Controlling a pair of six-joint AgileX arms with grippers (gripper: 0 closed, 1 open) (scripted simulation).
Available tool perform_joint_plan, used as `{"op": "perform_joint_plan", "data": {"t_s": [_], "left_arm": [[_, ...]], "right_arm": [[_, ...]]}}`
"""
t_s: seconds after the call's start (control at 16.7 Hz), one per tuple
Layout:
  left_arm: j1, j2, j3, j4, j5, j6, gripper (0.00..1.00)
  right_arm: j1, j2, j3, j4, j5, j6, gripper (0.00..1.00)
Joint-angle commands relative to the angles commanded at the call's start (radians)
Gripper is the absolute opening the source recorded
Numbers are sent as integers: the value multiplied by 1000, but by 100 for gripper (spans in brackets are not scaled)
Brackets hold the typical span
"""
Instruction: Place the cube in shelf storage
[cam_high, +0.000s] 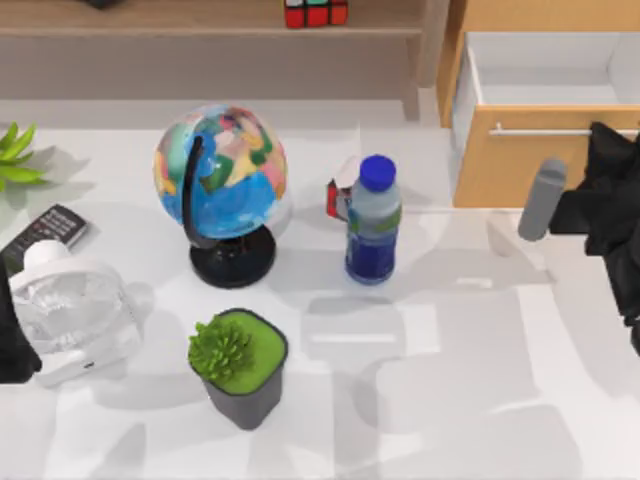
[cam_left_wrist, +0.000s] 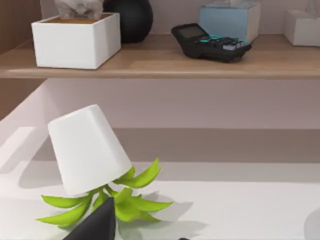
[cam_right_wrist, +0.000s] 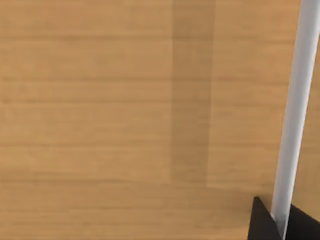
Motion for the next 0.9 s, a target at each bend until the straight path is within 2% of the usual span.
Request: {"op": "perform_joint_plan", "data": {"t_s": [0.24, 0.9], "left_arm": [[0, 0, 0, 0, 0, 0, 100], [0, 0, 0, 0, 0, 0, 100]], "right_arm": [[-2, 0, 10, -5, 2, 2, 0], [-45, 104, 261, -159, -43, 1, 0]]}}
